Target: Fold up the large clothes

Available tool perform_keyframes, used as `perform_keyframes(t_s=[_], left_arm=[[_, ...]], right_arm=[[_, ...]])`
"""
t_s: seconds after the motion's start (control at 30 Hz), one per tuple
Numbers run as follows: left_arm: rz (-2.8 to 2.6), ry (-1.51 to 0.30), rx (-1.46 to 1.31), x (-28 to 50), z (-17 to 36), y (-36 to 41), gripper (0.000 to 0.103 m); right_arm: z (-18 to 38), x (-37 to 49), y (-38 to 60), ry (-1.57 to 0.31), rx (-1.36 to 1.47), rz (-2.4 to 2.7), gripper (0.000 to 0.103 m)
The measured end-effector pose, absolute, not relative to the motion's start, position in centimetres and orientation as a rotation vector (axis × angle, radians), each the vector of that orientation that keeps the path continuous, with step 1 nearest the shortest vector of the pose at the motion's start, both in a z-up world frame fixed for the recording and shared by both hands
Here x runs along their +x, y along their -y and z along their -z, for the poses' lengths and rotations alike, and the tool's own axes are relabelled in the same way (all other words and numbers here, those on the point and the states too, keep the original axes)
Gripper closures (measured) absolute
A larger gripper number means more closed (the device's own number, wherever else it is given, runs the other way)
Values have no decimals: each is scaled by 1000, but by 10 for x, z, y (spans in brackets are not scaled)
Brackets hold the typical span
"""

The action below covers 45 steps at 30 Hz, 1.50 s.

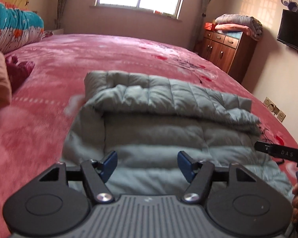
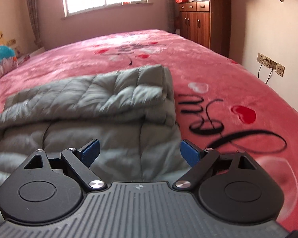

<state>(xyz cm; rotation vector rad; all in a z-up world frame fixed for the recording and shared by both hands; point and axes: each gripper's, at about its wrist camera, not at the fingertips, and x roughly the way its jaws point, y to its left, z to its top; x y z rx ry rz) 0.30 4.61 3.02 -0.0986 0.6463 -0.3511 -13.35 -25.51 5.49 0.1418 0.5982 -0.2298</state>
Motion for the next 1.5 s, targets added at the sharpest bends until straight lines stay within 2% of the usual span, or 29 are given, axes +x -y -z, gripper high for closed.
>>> perform_keyframes(t_s=[0.43,0.57,0.77,0.9,1.23,1.5], left_arm=[[254,-682,-149,-57,-27,-112,35],[210,-665,-184,-66,-25,-135,29],[203,-685,-219,-68,-14,-159,29],[199,-727,-291,-65,-3,-174,29],[260,-748,-296,-68,4,-173,30],[318,-767,-246,-74,7,-165,30]], right_arm=[[-55,-218,232,-647,10,255,0],[-63,-241,238,-639,64,264,0],[-72,-269,268,-659,120,343,0],[-71,-287,298,-697,256,321,0],[-51,-287,316,-831,394,229,0],[-37,-275,317,-866,435,154,0]])
